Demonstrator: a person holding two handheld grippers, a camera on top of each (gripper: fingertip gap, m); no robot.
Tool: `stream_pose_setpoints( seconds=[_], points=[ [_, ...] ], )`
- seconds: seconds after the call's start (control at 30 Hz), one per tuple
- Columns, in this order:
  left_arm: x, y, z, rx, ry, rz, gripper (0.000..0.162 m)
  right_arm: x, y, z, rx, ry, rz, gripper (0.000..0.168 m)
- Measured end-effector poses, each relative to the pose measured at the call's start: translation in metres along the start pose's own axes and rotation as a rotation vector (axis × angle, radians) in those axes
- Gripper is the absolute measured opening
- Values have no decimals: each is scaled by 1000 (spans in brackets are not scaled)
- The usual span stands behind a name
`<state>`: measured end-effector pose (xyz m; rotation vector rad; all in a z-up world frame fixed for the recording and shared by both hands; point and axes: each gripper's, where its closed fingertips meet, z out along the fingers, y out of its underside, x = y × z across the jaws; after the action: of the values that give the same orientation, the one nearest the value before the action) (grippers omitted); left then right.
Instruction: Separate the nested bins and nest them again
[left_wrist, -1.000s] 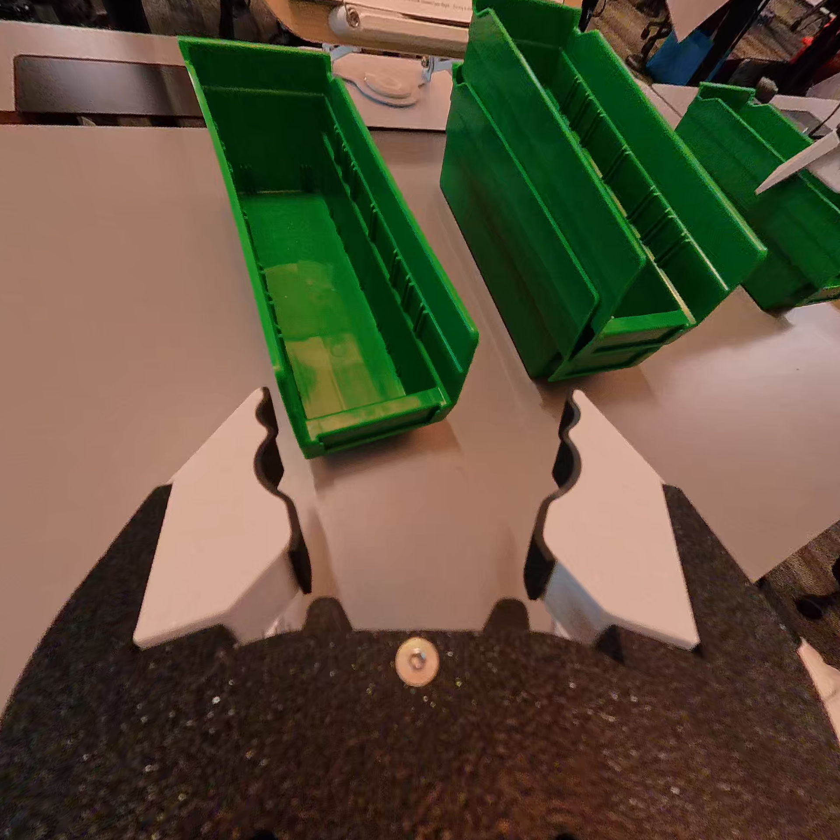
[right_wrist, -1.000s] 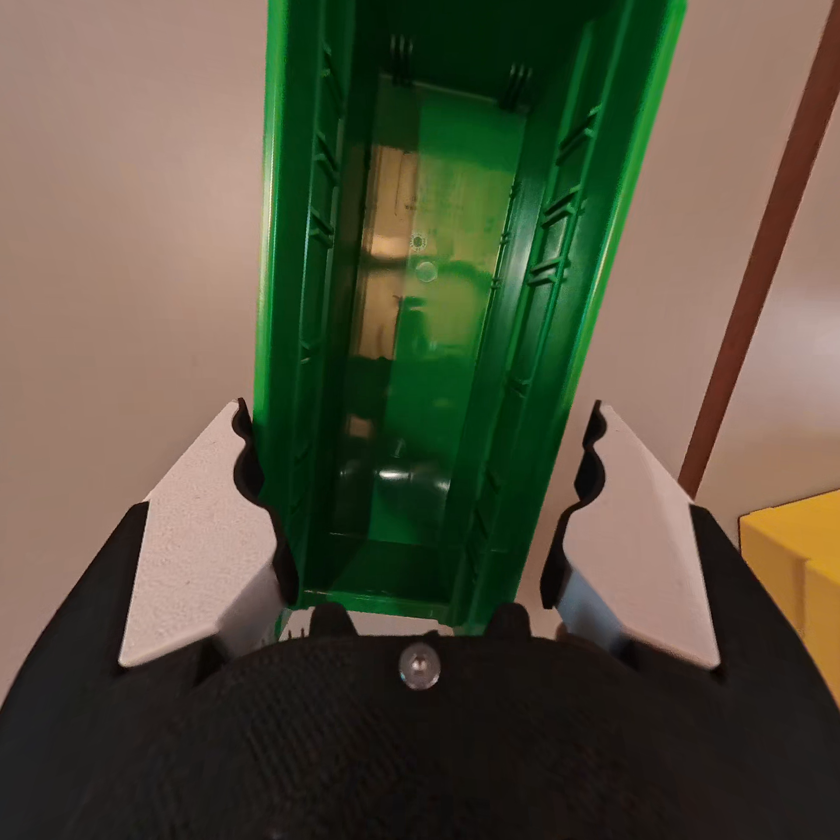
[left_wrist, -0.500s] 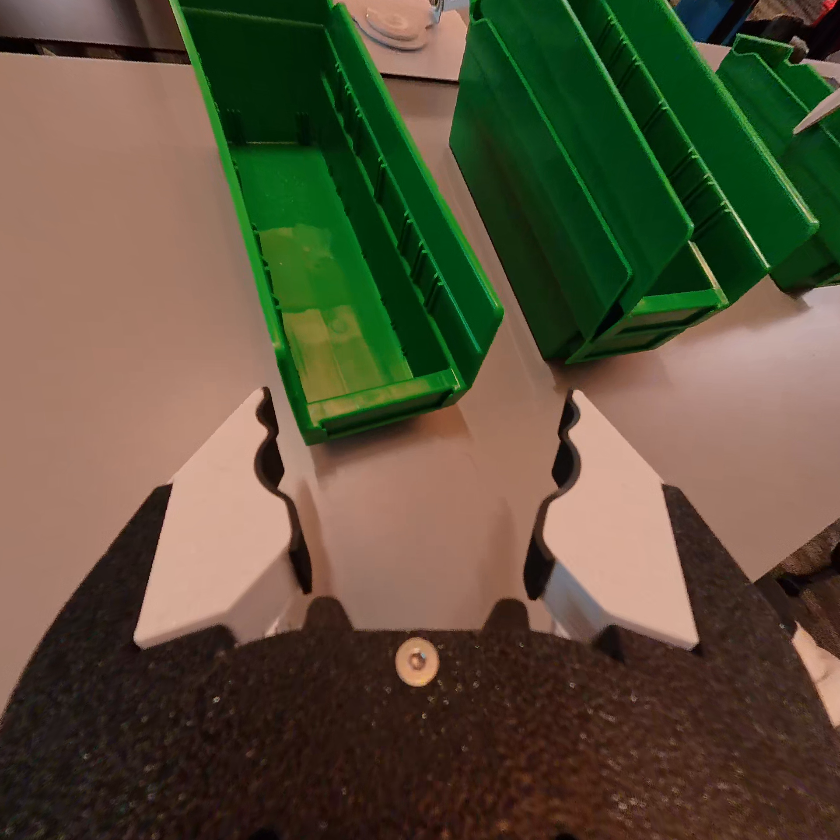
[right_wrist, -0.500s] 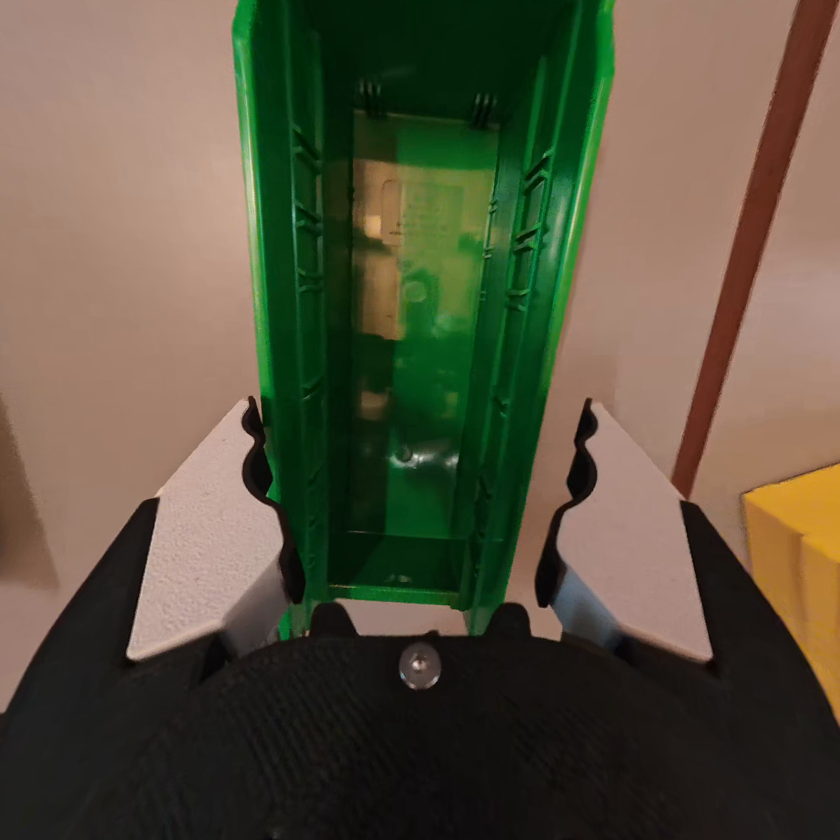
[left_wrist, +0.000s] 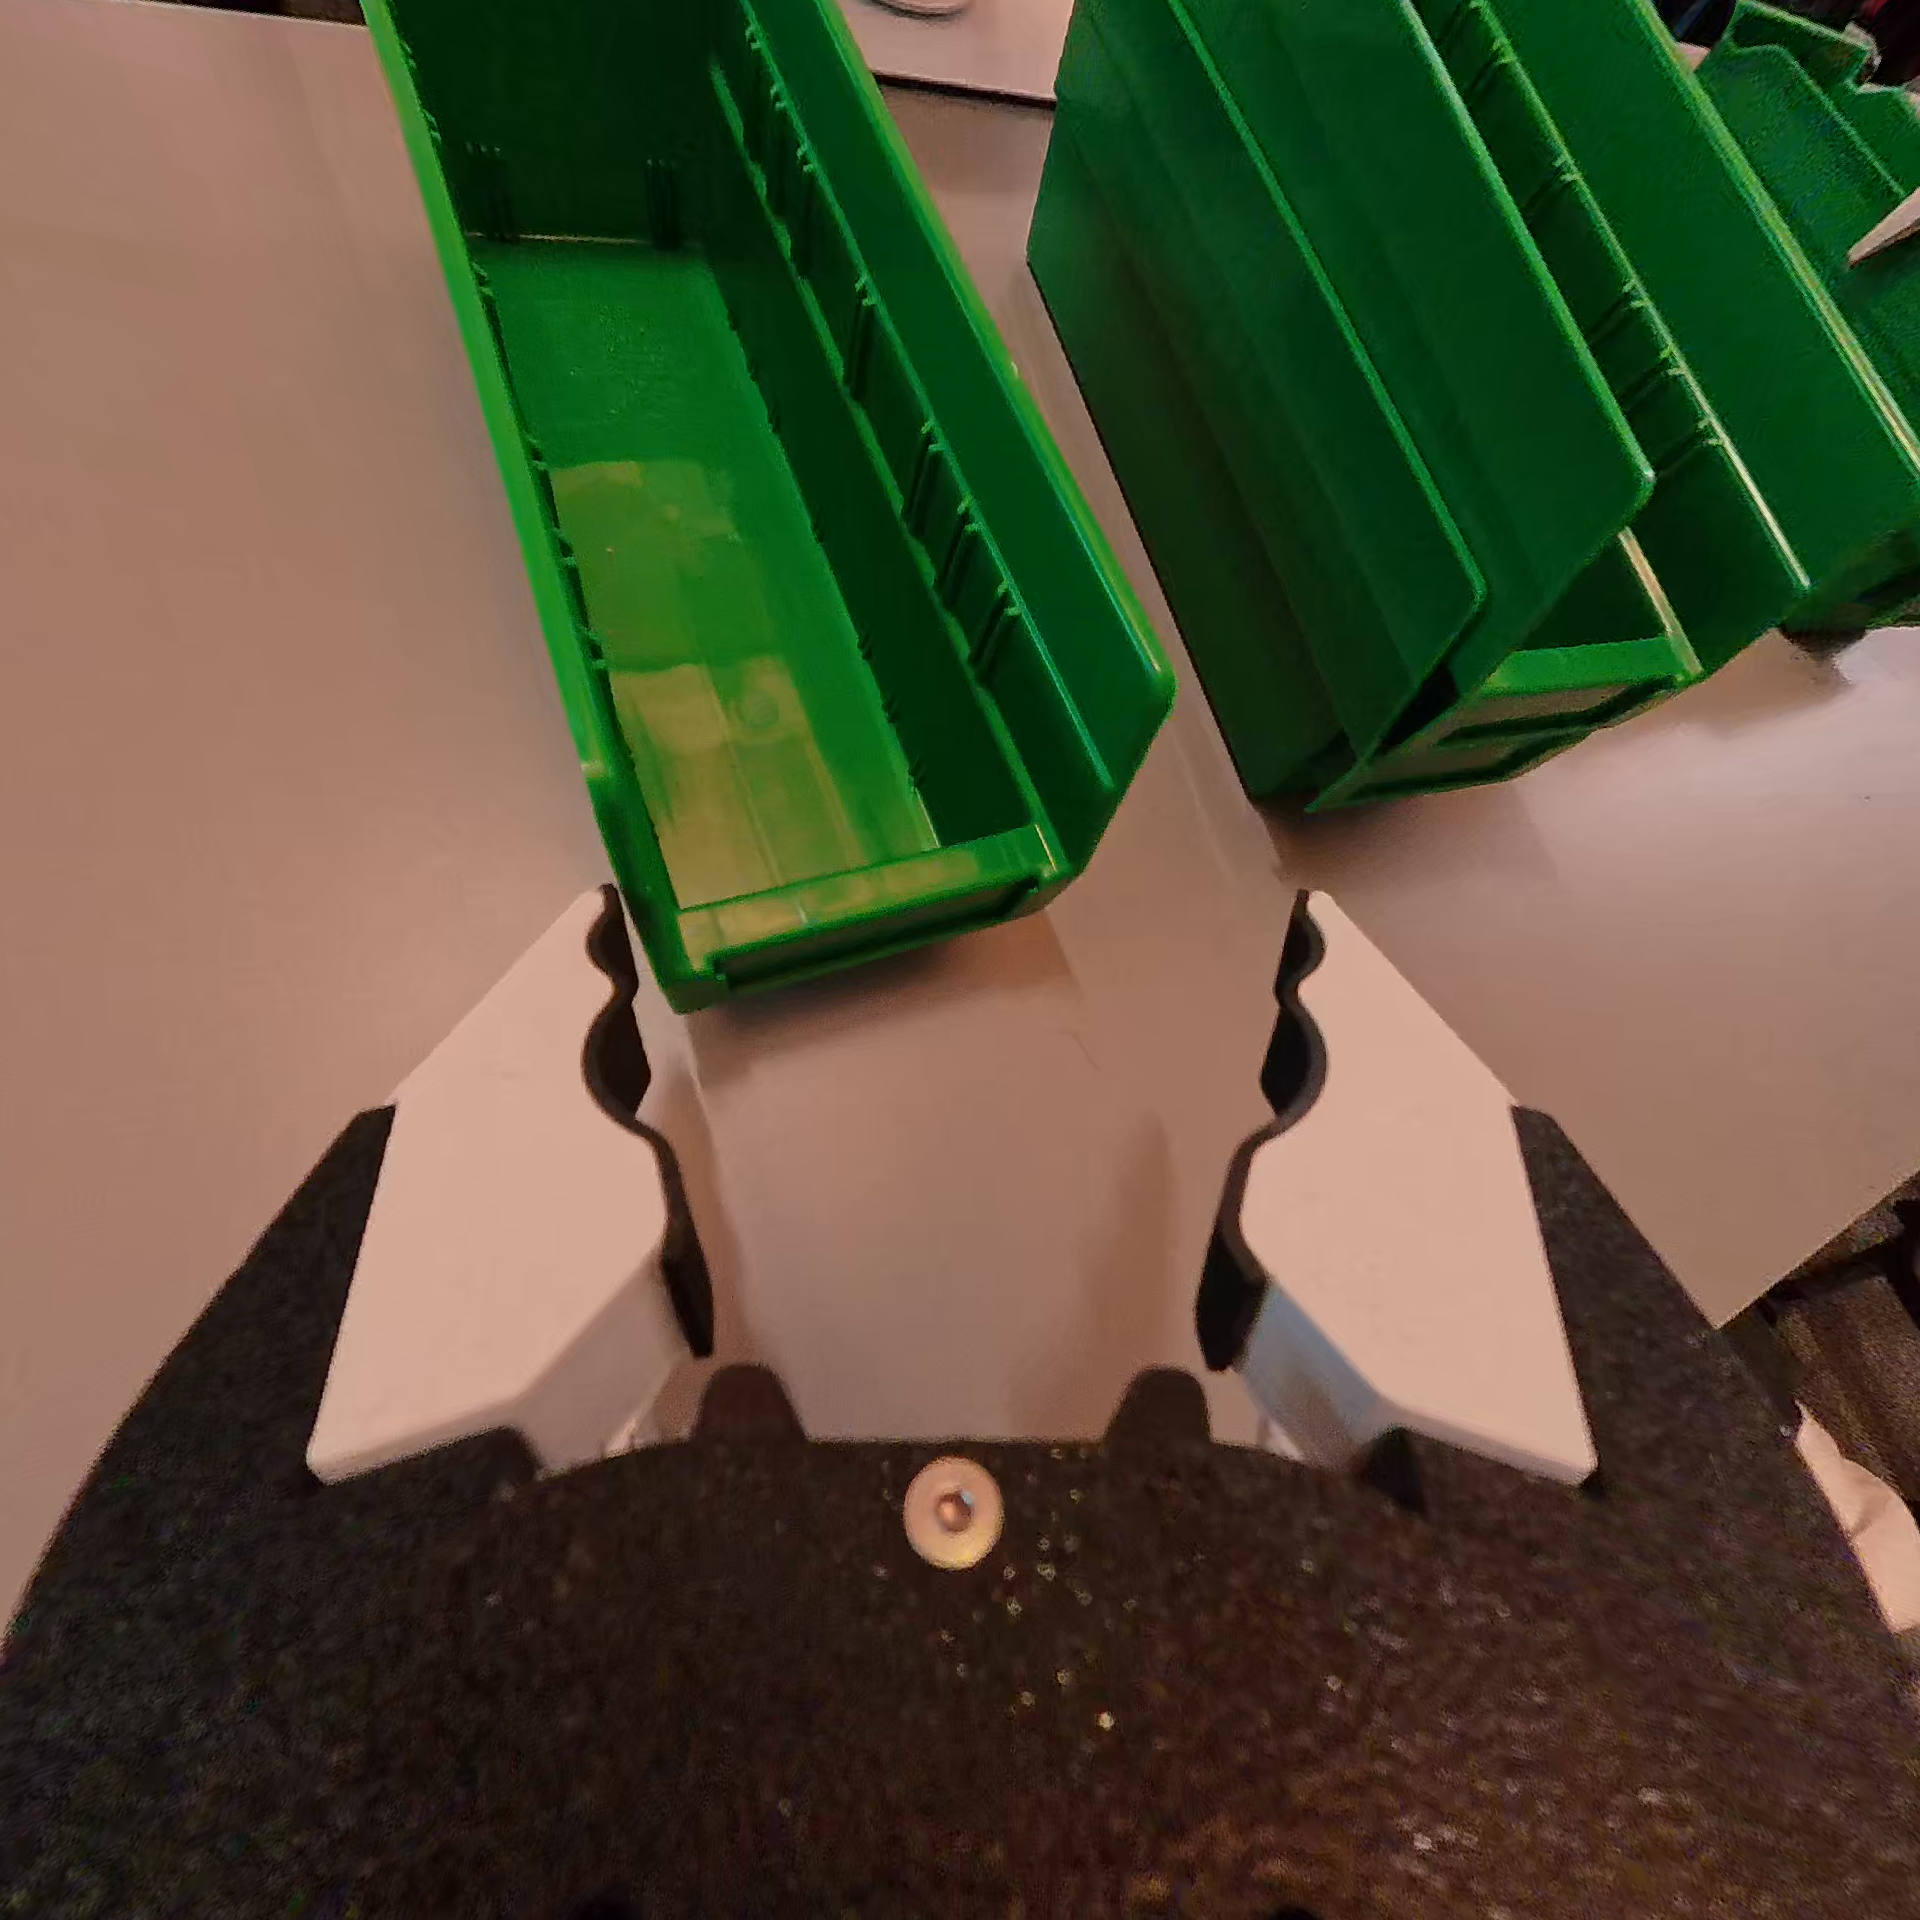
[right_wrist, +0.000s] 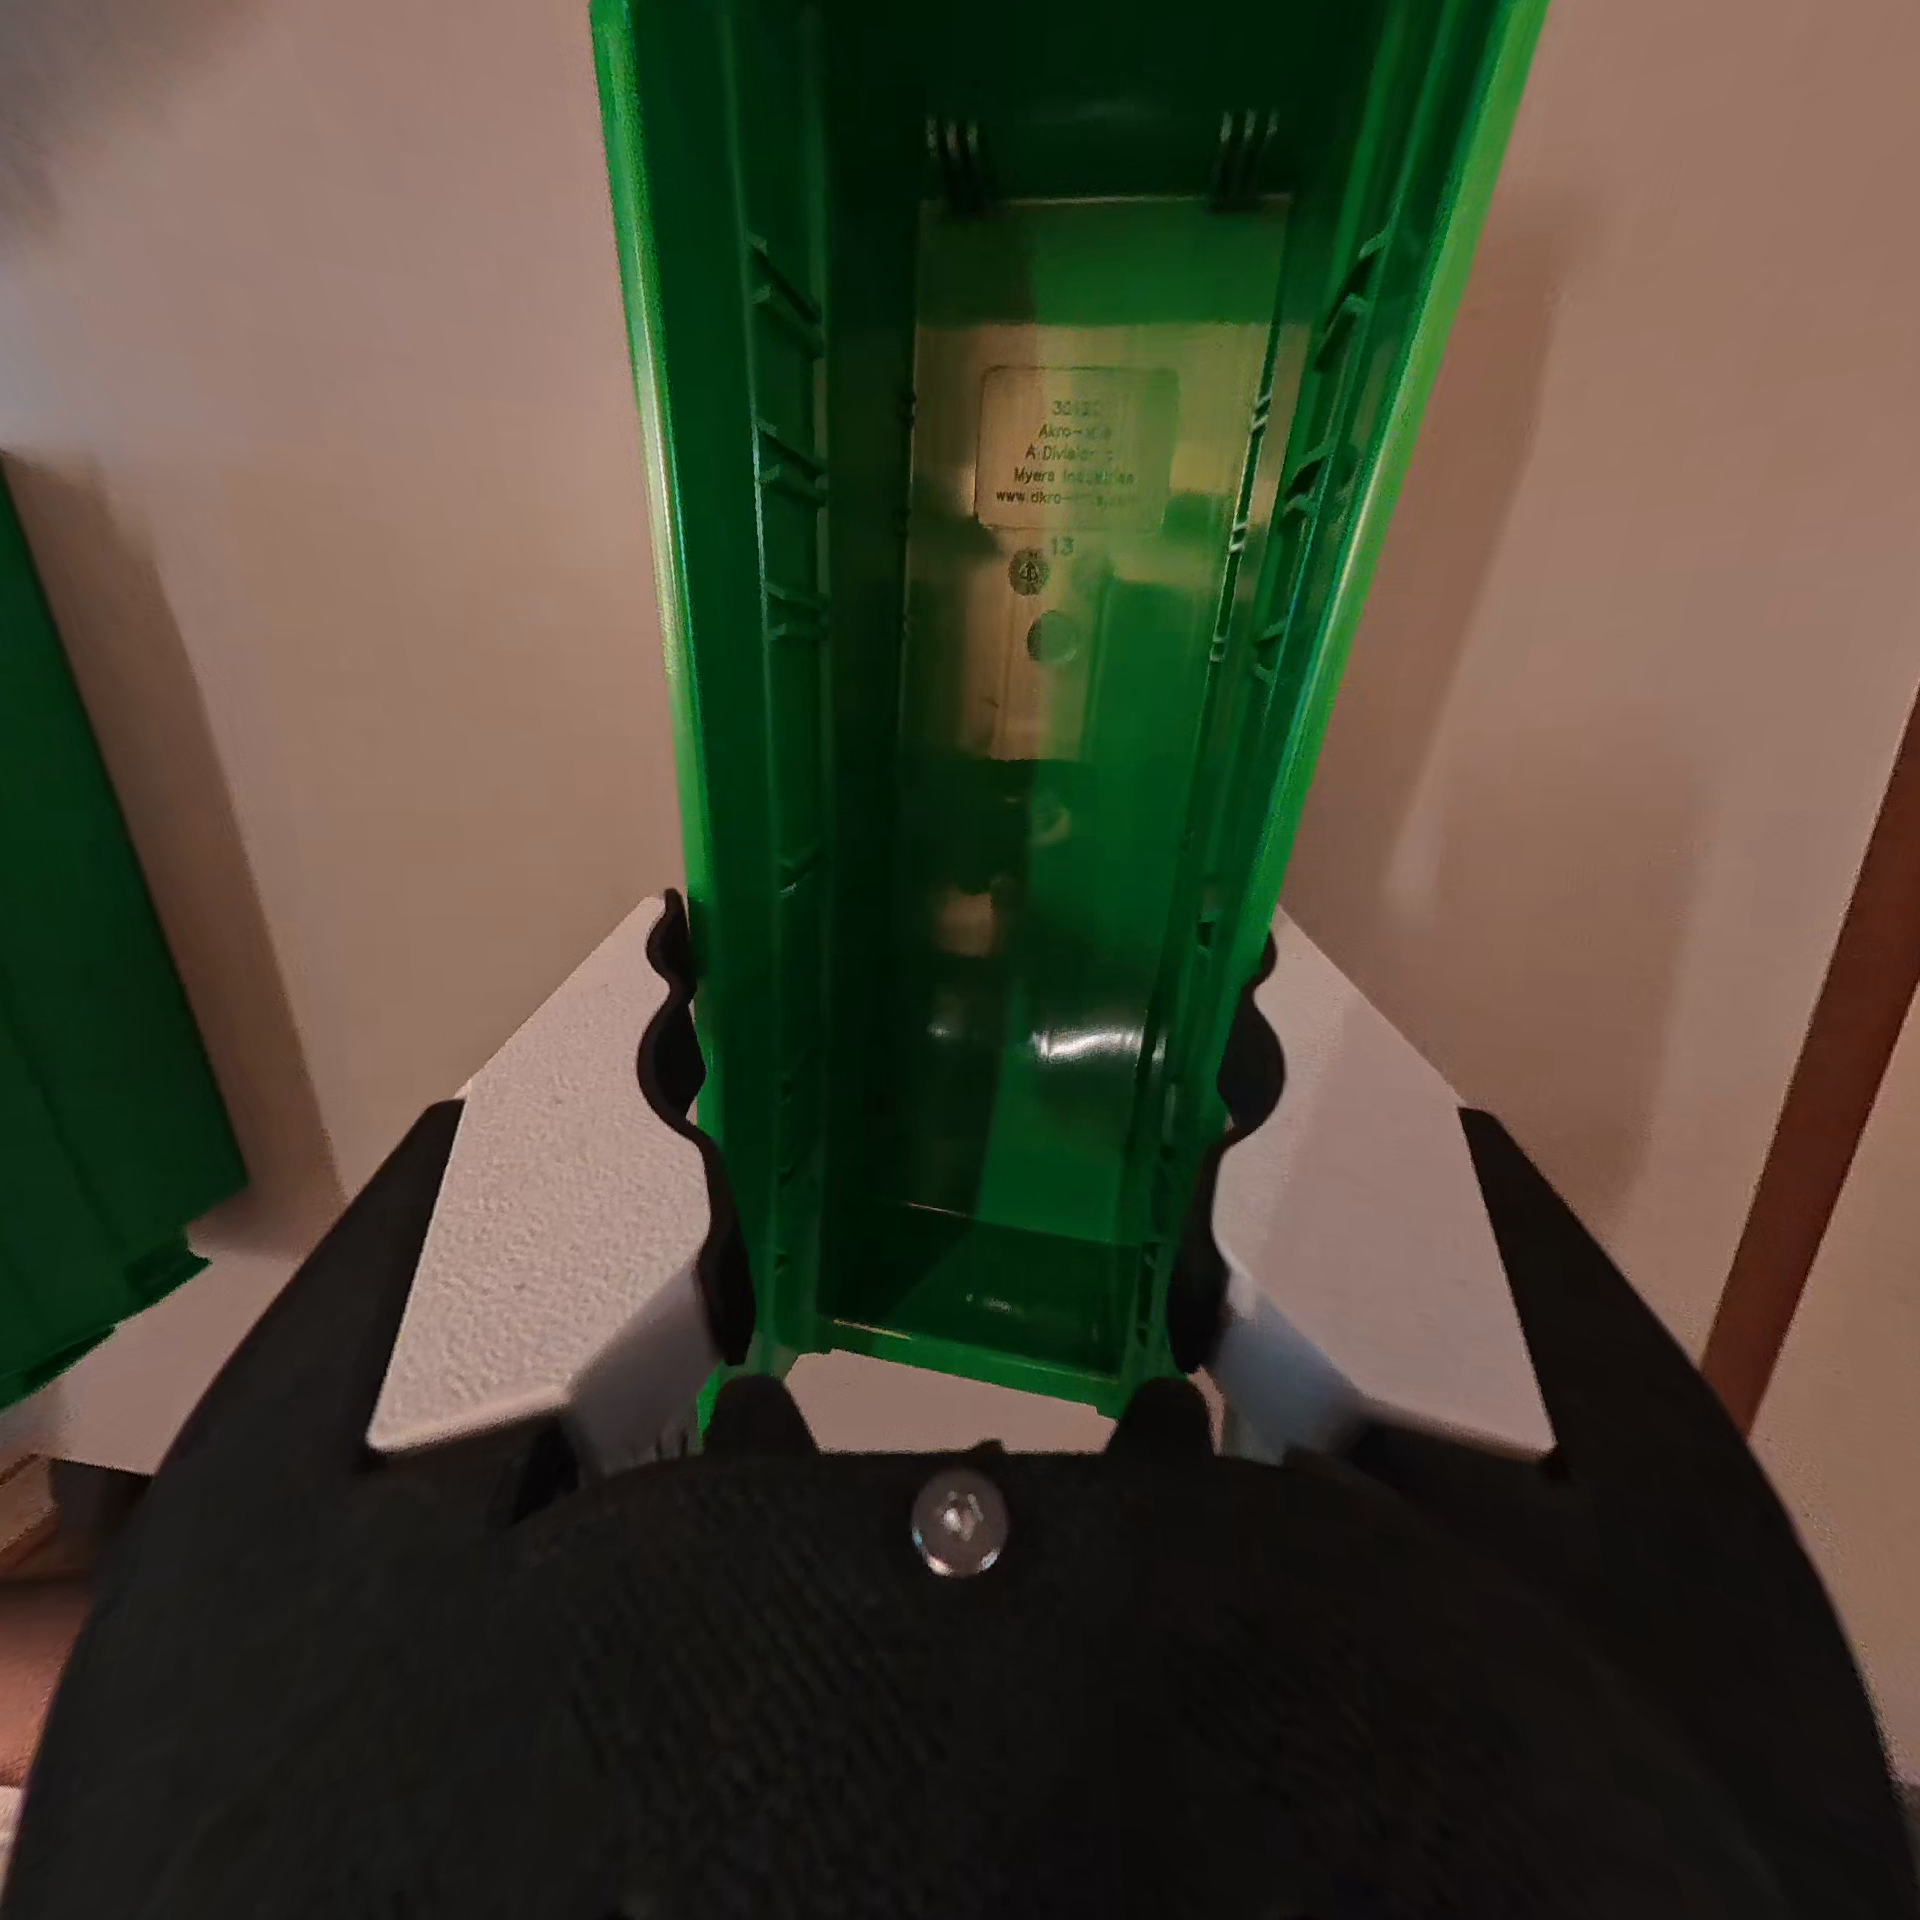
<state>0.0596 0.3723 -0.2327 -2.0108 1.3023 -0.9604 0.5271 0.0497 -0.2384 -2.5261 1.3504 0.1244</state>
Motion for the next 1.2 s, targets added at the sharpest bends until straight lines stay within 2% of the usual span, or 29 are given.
stream_pose_setpoints(
  seconds=[0.13, 0.33, 0.47, 0.7, 0.8, 1.0, 1.2],
  points=[
    [-2, -2, 1, -3, 2, -12, 119, -10, -1, -10, 23, -77, 86, 100],
    [-2, -7, 4, -1, 8, -30, 118, -56, -8, -52, 62, -151, 155, 100],
    [0, -12, 6, -9, -6, -13, 117, -123, -17, -86, 77, -193, 126, 100],
    [-13, -34, -10, 52, -130, 46, 116, -266, -21, -142, 131, -295, 16, 101],
    [-12, -44, -21, 86, -123, 53, 116, -308, -13, -142, 135, -308, 23, 102],
    [-17, -59, -45, 172, -89, 12, 116, -365, 17, -109, 36, -328, 5, 101],
    [-16, -63, -53, 199, -51, -2, 115, -359, 24, -87, 13, -229, 33, 101]
  ],
)
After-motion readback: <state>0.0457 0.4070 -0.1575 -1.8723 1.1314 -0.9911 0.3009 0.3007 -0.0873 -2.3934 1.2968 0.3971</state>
